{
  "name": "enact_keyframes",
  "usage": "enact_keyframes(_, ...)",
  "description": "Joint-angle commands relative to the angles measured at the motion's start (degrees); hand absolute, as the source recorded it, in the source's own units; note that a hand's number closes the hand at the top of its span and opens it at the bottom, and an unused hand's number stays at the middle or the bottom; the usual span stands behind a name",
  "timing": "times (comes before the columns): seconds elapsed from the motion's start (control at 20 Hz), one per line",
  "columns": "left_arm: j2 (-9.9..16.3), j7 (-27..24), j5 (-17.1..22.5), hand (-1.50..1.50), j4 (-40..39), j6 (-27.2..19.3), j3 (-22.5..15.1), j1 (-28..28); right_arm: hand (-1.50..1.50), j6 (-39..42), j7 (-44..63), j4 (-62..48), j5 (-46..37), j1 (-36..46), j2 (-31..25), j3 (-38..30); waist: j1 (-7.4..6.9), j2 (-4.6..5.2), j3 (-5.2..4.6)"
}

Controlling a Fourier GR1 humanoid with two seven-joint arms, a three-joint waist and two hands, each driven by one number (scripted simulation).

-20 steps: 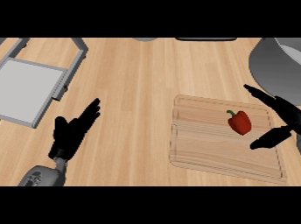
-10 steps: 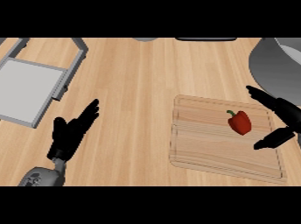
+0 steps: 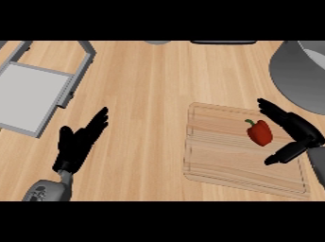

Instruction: Pick the bell pepper from the cutting board and place it in the pot

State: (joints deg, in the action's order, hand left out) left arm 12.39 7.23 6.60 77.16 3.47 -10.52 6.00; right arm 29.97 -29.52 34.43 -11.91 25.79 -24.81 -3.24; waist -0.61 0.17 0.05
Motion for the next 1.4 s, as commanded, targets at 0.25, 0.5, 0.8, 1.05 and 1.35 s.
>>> enact_keyframes(0.25, -0.83, -0.75, -1.59, 0.0, -0.59, 1.83, 1.15, -0.7, -1.5, -2.89, -9.68, -17.24, -3.61, 5.5, 4.03, -0.88, -0.59, 0.29, 0.06)
enact_keyframes(0.5, 0.21, 0.72, -0.58, 0.0, 3.41, 3.22, 2.42, -2.63, 1.5, -5.43, -15.04, -15.81, -7.95, 5.13, 3.71, 2.54, -0.41, 0.07, 0.03)
enact_keyframes(0.8, 0.45, 1.37, -0.69, 0.0, 3.3, 3.4, 2.66, -1.58, 1.5, -3.27, -20.88, -19.68, -5.83, 3.07, 3.77, 0.96, -1.03, 0.32, 0.13)
enact_keyframes(1.05, -2.84, 3.77, -1.94, 0.0, 2.89, 1.11, 1.45, 1.08, 1.5, -9.0, -26.11, -18.81, -4.68, 4.01, 5.22, -0.56, -0.68, 0.26, 0.13)
enact_keyframes(1.35, -0.82, -0.95, -1.77, 0.0, 0.99, 1.55, 3.5, -2.36, 1.5, -5.84, -22.87, -22.98, 9.82, -2.78, -18.4, -17.07, 2.83, 0.91, 0.62)
